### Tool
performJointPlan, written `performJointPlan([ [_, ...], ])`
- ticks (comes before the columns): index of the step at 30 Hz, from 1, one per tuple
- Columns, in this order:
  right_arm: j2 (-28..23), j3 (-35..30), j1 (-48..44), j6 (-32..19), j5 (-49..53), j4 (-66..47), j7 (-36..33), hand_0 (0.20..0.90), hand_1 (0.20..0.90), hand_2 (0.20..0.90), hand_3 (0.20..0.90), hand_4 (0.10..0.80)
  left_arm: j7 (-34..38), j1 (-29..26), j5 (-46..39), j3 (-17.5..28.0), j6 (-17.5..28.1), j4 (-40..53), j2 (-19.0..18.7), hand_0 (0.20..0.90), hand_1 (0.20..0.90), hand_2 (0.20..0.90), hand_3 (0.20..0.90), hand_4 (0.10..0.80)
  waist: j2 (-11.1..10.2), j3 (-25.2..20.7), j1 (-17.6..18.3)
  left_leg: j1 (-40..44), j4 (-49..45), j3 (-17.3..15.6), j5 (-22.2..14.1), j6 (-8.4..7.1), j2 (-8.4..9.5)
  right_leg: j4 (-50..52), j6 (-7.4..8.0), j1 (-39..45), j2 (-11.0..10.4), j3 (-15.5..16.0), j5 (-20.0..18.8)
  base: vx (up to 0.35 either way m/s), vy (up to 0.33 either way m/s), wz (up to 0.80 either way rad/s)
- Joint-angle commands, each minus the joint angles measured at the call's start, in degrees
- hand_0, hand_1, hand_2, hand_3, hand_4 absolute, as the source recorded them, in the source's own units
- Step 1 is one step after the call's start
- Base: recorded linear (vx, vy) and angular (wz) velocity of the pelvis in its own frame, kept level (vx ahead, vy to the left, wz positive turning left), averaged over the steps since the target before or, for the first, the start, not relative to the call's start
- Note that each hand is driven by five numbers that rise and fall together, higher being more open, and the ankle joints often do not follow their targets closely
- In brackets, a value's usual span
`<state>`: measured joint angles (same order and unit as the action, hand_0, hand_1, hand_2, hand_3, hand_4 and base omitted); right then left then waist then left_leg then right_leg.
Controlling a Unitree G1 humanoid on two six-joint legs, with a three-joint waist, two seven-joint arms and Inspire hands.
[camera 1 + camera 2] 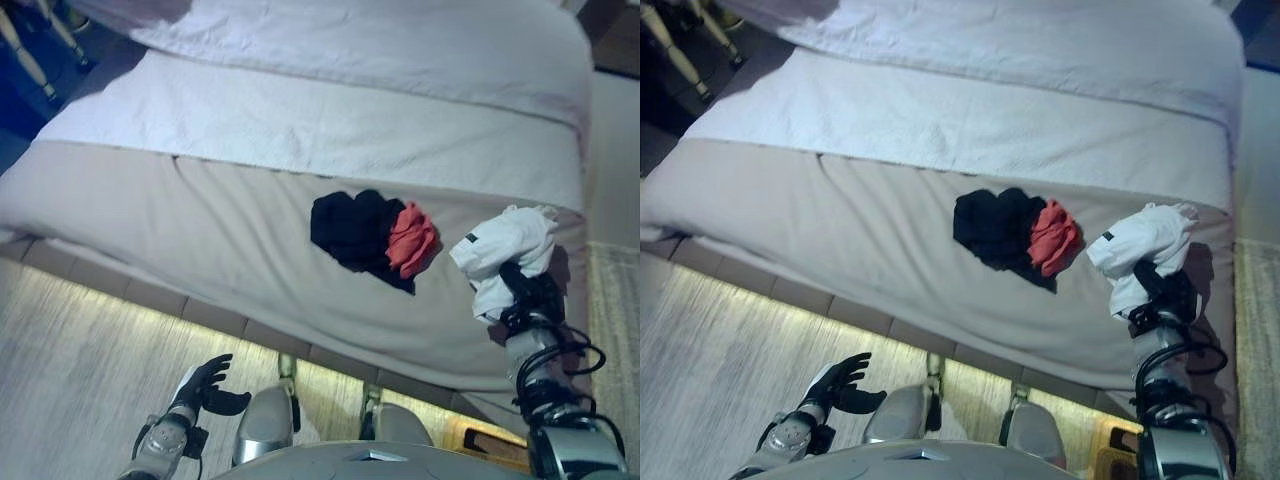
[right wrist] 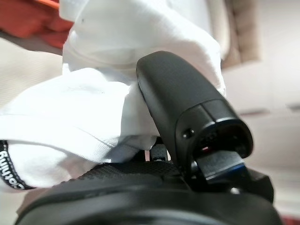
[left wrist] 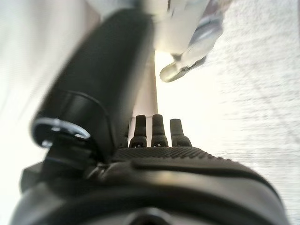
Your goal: Pick up the clothes from the bed and place them into the basket
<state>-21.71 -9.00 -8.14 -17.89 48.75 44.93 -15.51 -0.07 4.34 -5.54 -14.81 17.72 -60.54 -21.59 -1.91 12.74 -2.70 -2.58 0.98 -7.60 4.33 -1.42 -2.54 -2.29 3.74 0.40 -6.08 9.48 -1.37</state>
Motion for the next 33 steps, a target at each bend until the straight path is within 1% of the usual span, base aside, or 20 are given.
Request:
performJointPlan([
  [1,-2.20,-4.04,2.44,-9.76,-4.57,-7.72,-6.03,0.300,0.300,0.300,0.200,0.100,0.15,0.51,0.60,-0.41,2.31,0.85,2.89,0.900,0.900,0.900,0.900,0.800,1.34,-5.05,2.35,1.05,1.34,0.27,-2.79,-1.68,-0.64,1.75,0.71,-1.74,2.01,-0.74,0.18,0.000,0.132,-0.20],
  [4,2.19,-3.29,5.75,-12.05,-4.43,-8.71,-10.06,0.300,0.300,0.300,0.200,0.100,1.09,0.28,-0.45,-0.57,2.21,1.00,3.96,0.900,0.900,0.900,0.900,0.800,1.12,-5.80,3.97,2.94,0.86,-0.22,-4.16,-0.90,-0.06,1.70,0.62,-0.79,2.22,-2.68,0.02,-0.062,0.152,-0.23],
  [5,3.84,-2.98,7.03,-12.43,-4.32,-8.27,-10.85,0.300,0.300,0.300,0.200,0.100,0.89,0.10,-0.07,-0.22,2.35,0.81,4.43,0.900,0.900,0.900,0.900,0.800,0.80,-5.94,4.18,2.99,-0.47,0.84,-4.85,-0.78,0.20,2.07,0.61,-0.47,2.07,-3.45,-0.08,-0.056,0.173,-0.27],
  [8,5.50,0.06,6.53,-10.65,-6.07,-5.21,-12.15,0.300,0.300,0.300,0.200,0.100,2.20,0.72,-2.02,-0.15,2.07,0.23,6.32,0.900,0.900,0.900,0.900,0.800,-0.23,-6.61,2.19,3.28,-4.01,12.74,-7.76,0.98,3.41,2.04,0.45,0.41,1.99,-8.37,-0.48,0.019,0.160,-0.49],
  [10,5.62,0.68,5.79,-9.66,-5.99,-2.50,-12.35,0.300,0.300,0.300,0.200,0.100,2.12,0.80,-1.93,-0.33,2.67,-0.53,6.83,0.900,0.900,0.900,0.900,0.800,-0.37,-6.67,0.89,3.34,-4.91,17.18,-8.24,2.02,5.50,1.97,0.67,0.76,1.78,-10.81,-1.15,-0.068,0.160,-1.29],
  [11,5.82,0.72,5.27,-9.37,-5.53,-0.25,-12.55,0.300,0.300,0.300,0.200,0.100,1.96,0.58,-1.91,-0.68,3.11,-1.02,6.90,0.900,0.900,0.900,0.900,0.800,-0.07,-6.73,0.55,3.80,-4.82,17.66,-8.62,2.62,6.12,2.02,0.99,0.94,1.55,-11.72,-1.31,-0.138,0.219,-1.76],
  [14,6.79,-0.81,4.64,-11.65,-1.79,5.92,-13.10,0.300,0.300,0.300,0.200,0.100,0.63,-1.31,-0.57,-1.97,3.58,-2.40,6.02,0.900,0.900,0.900,0.900,0.800,1.17,-6.80,1.09,6.12,-1.41,15.61,-8.14,3.25,5.31,2.97,2.52,0.55,0.27,-11.96,-1.85,-0.127,0.231,-1.18],
  [17,7.76,-2.45,5.43,-12.51,-0.74,9.39,-11.57,0.300,0.300,0.300,0.200,0.100,0.25,-3.34,0.12,-3.76,2.27,-3.82,4.28,0.900,0.900,0.900,0.900,0.800,1.61,-6.24,2.40,7.56,0.60,15.12,-8.08,4.02,6.06,4.62,5.63,-2.51,-2.94,-12.84,-5.98,-0.119,0.185,-0.43],
  [18,7.84,-2.89,6.11,-12.02,-0.61,9.29,-11.88,0.300,0.300,0.300,0.200,0.100,0.66,-3.61,-0.13,-4.10,1.42,-4.35,3.49,0.900,0.900,0.900,0.900,0.800,1.52,-5.90,2.79,8.27,2.00,14.59,-7.88,4.05,6.78,5.07,6.81,-4.59,-5.29,-11.29,-9.86,-0.140,0.165,-0.29],
  [19,7.94,-3.29,6.29,-11.29,-0.85,9.01,-11.89,0.300,0.300,0.300,0.200,0.100,0.72,-3.43,-0.40,-3.71,0.83,-4.35,3.15,0.900,0.900,0.900,0.900,0.800,1.63,-5.82,2.79,8.71,2.81,13.85,-7.71,3.98,6.91,5.52,7.05,-5.51,-5.95,-9.23,-10.62,-0.149,0.185,-0.34],
  [21,7.79,-3.38,6.34,-9.75,-0.22,9.51,-11.43,0.300,0.300,0.300,0.200,0.100,0.38,-2.43,0.84,-2.16,-0.14,-3.94,2.52,0.900,0.900,0.900,0.900,0.800,2.10,-5.86,1.83,9.60,4.00,10.39,-8.24,3.88,7.06,9.30,7.58,-7.17,-6.42,-1.71,-11.34,-0.215,0.175,-0.70],
  [22,7.49,-2.96,5.96,-8.99,-0.06,10.49,-10.84,0.300,0.300,0.300,0.200,0.100,0.10,-2.11,1.76,-1.85,-0.47,-3.65,2.22,0.900,0.900,0.900,0.900,0.800,2.52,-5.98,1.15,9.05,4.02,8.79,-7.93,4.10,7.15,11.82,7.24,-7.62,-6.45,1.01,-10.74,-0.281,0.148,-1.31],
  [25,6.81,-2.76,4.89,-8.20,-0.26,13.68,-9.11,0.300,0.300,0.300,0.200,0.100,-0.10,-2.19,1.28,-1.97,-0.78,-3.89,1.86,0.900,0.900,0.900,0.900,0.800,3.71,-6.85,-0.62,7.43,4.02,6.60,-6.86,4.83,6.92,17.72,5.52,-6.99,-5.06,3.89,-5.87,-0.249,0.088,-1.16],
  [26,6.45,-1.91,3.96,-7.95,-2.12,15.04,-9.28,0.300,0.300,0.300,0.200,0.100,0.26,-2.47,-0.37,-1.74,-1.14,-4.21,2.12,0.900,0.900,0.900,0.900,0.800,4.32,-7.72,-2.38,6.37,4.02,4.63,-6.28,4.91,6.36,19.74,4.21,-4.98,-5.27,7.76,-3.20,-0.245,-0.003,-0.72],
  [27,6.45,-0.83,3.23,-7.87,-3.09,15.59,-9.74,0.300,0.300,0.300,0.200,0.100,0.40,-2.69,-1.80,-1.66,-1.55,-4.22,2.36,0.900,0.900,0.900,0.900,0.800,4.52,-8.61,-3.93,5.47,4.02,2.60,-6.12,5.05,5.72,20.03,3.59,-2.63,-6.59,11.59,-2.35,-0.221,-0.052,-0.96],
  [29,7.00,0.12,2.16,-7.80,-4.41,16.24,-10.11,0.300,0.300,0.300,0.200,0.100,0.01,-2.96,-1.39,-1.81,-1.76,-4.30,2.75,0.900,0.900,0.900,0.900,0.800,4.10,-9.64,-5.90,5.24,4.02,0.02,-7.26,4.76,4.79,19.31,4.39,0.90,-8.25,14.64,-0.14,-0.148,-0.112,-1.37],
  [30,7.41,0.62,1.74,-7.60,-5.25,16.30,-10.19,0.300,0.300,0.300,0.200,0.100,0.04,-3.02,-1.34,-2.05,-1.58,-4.24,2.87,0.900,0.900,0.900,0.900,0.800,3.83,-9.59,-6.82,4.89,3.94,-2.28,-6.45,4.70,4.31,17.72,3.92,2.38,-8.23,16.63,0.23,-0.160,-0.102,-1.30],
  [31,7.60,0.90,1.54,-7.50,-5.53,16.28,-10.37,0.300,0.300,0.300,0.200,0.100,0.06,-3.05,-1.25,-2.18,-1.40,-4.21,2.96,0.900,0.900,0.900,0.900,0.800,3.68,-9.63,-7.18,4.84,3.93,-2.94,-6.35,4.57,4.07,16.92,3.91,3.17,-8.03,17.13,0.71,-0.201,-0.263,-1.09],
  [32,8.70,2.13,1.07,-7.80,-6.55,16.29,-10.60,0.300,0.300,0.300,0.200,0.100,0.69,-3.05,-1.64,-2.81,-0.67,-3.85,3.29,0.900,0.900,0.900,0.900,0.800,2.53,-9.83,-8.10,3.94,3.54,-5.49,-5.36,3.19,2.97,8.01,4.18,6.78,-5.48,17.84,2.56,-0.132,-0.320,-0.83],
  [33,8.99,2.59,1.04,-7.92,-6.38,16.51,-10.17,0.300,0.300,0.300,0.200,0.100,1.04,-3.19,-1.61,-2.64,-0.46,-3.70,3.54,0.900,0.900,0.900,0.900,0.800,2.18,-9.77,-8.15,3.56,3.45,-6.18,-4.70,2.51,2.23,5.26,4.19,7.42,-4.42,17.14,2.59,-0.139,-0.385,-0.98],
])
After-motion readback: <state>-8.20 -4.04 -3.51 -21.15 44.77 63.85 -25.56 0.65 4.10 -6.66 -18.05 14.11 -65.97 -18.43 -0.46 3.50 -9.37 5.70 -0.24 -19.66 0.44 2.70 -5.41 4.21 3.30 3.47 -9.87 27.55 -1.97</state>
